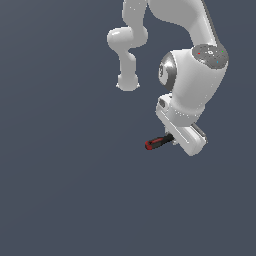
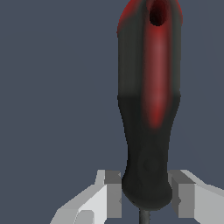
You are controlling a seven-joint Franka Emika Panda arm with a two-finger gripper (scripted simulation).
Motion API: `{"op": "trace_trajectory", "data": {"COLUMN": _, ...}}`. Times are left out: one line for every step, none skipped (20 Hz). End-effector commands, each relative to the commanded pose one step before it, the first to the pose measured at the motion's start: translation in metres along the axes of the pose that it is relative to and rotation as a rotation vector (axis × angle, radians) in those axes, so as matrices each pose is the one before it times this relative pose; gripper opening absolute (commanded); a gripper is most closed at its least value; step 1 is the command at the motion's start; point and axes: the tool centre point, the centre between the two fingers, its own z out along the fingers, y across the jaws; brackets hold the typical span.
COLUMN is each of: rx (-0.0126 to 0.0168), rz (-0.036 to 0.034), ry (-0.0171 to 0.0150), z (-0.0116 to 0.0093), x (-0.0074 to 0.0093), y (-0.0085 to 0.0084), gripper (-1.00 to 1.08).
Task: Pick up the object and move it to a goal position.
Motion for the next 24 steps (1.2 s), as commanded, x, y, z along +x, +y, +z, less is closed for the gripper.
{"op": "trace_trajectory", "data": {"rx": 0.0001, "rz": 0.00081, "ry": 0.00105, "z": -0.02714, "x": -0.01465, "y": -0.00337, "gripper": -1.0}}
{"op": "trace_trajectory", "data": {"rx": 0.0, "rz": 0.0, "ry": 0.0, "z": -0.01036, "x": -0.00574, "y": -0.00156, "gripper": -1.0}}
{"op": "trace_trajectory", "data": {"rx": 0.0, "rz": 0.0, "ry": 0.0, "z": -0.01027, "x": -0.00569, "y": -0.00158, "gripper": -1.0}}
{"op": "trace_trajectory", "data": {"rx": 0.0, "rz": 0.0, "ry": 0.0, "z": -0.01019, "x": -0.00564, "y": -0.00161, "gripper": -1.0}}
{"op": "trace_trajectory", "data": {"rx": 0.0, "rz": 0.0, "ry": 0.0, "z": -0.01009, "x": -0.00559, "y": -0.00163, "gripper": -1.0}}
{"op": "trace_trajectory", "data": {"rx": 0.0, "rz": 0.0, "ry": 0.0, "z": -0.00999, "x": -0.00554, "y": -0.00165, "gripper": -1.0}}
{"op": "trace_trajectory", "data": {"rx": 0.0, "rz": 0.0, "ry": 0.0, "z": -0.00984, "x": -0.00546, "y": -0.00167, "gripper": -1.0}}
{"op": "trace_trajectory", "data": {"rx": 0.0, "rz": 0.0, "ry": 0.0, "z": -0.00935, "x": -0.00519, "y": -0.00164, "gripper": -1.0}}
{"op": "trace_trajectory", "data": {"rx": 0.00017, "rz": -0.00042, "ry": 0.00017, "z": -0.00879, "x": -0.00515, "y": -0.00155, "gripper": -1.0}}
{"op": "trace_trajectory", "data": {"rx": 0.0, "rz": 0.0, "ry": 0.0, "z": -0.00801, "x": -0.00446, "y": -0.0015, "gripper": -1.0}}
{"op": "trace_trajectory", "data": {"rx": 0.0, "rz": 0.0, "ry": 0.0, "z": -0.00738, "x": -0.00411, "y": -0.00141, "gripper": -1.0}}
{"op": "trace_trajectory", "data": {"rx": 0.00007, "rz": -0.00049, "ry": -0.00048, "z": -0.0068, "x": -0.00395, "y": -0.00132, "gripper": -1.0}}
{"op": "trace_trajectory", "data": {"rx": 0.0, "rz": 0.0, "ry": 0.0, "z": -0.0062, "x": -0.00346, "y": -0.00125, "gripper": -1.0}}
{"op": "trace_trajectory", "data": {"rx": 0.0, "rz": 0.0, "ry": 0.0, "z": -0.00565, "x": -0.00315, "y": -0.00119, "gripper": -1.0}}
{"op": "trace_trajectory", "data": {"rx": 0.0, "rz": 0.0, "ry": 0.0, "z": -0.00509, "x": -0.00284, "y": -0.00113, "gripper": -1.0}}
{"op": "trace_trajectory", "data": {"rx": 0.00006, "rz": -0.00049, "ry": -0.00048, "z": -0.00459, "x": -0.00271, "y": -0.00106, "gripper": -1.0}}
{"op": "trace_trajectory", "data": {"rx": 0.0, "rz": 0.0, "ry": 0.0, "z": -0.0041, "x": -0.00229, "y": -0.00099, "gripper": -1.0}}
{"op": "trace_trajectory", "data": {"rx": 0.0, "rz": 0.0, "ry": 0.0, "z": -0.00367, "x": -0.00205, "y": -0.00091, "gripper": -1.0}}
{"op": "trace_trajectory", "data": {"rx": 0.0, "rz": 0.0, "ry": 0.0, "z": -0.00325, "x": -0.00182, "y": -0.00082, "gripper": -1.0}}
{"op": "trace_trajectory", "data": {"rx": 0.00005, "rz": -0.00048, "ry": -0.0005, "z": -0.00288, "x": -0.00174, "y": -0.00072, "gripper": -1.0}}
{"op": "trace_trajectory", "data": {"rx": 0.0, "rz": 0.0, "ry": 0.0, "z": -0.00247, "x": -0.00138, "y": -0.00064, "gripper": -1.0}}
{"op": "trace_trajectory", "data": {"rx": 0.0, "rz": 0.0, "ry": 0.0, "z": -0.0021, "x": -0.00117, "y": -0.00056, "gripper": -1.0}}
{"op": "trace_trajectory", "data": {"rx": 0.0, "rz": 0.0, "ry": 0.0, "z": -0.00173, "x": -0.00097, "y": -0.00049, "gripper": -1.0}}
{"op": "trace_trajectory", "data": {"rx": 0.0, "rz": 0.0, "ry": 0.0, "z": -0.00138, "x": -0.00077, "y": -0.00041, "gripper": -1.0}}
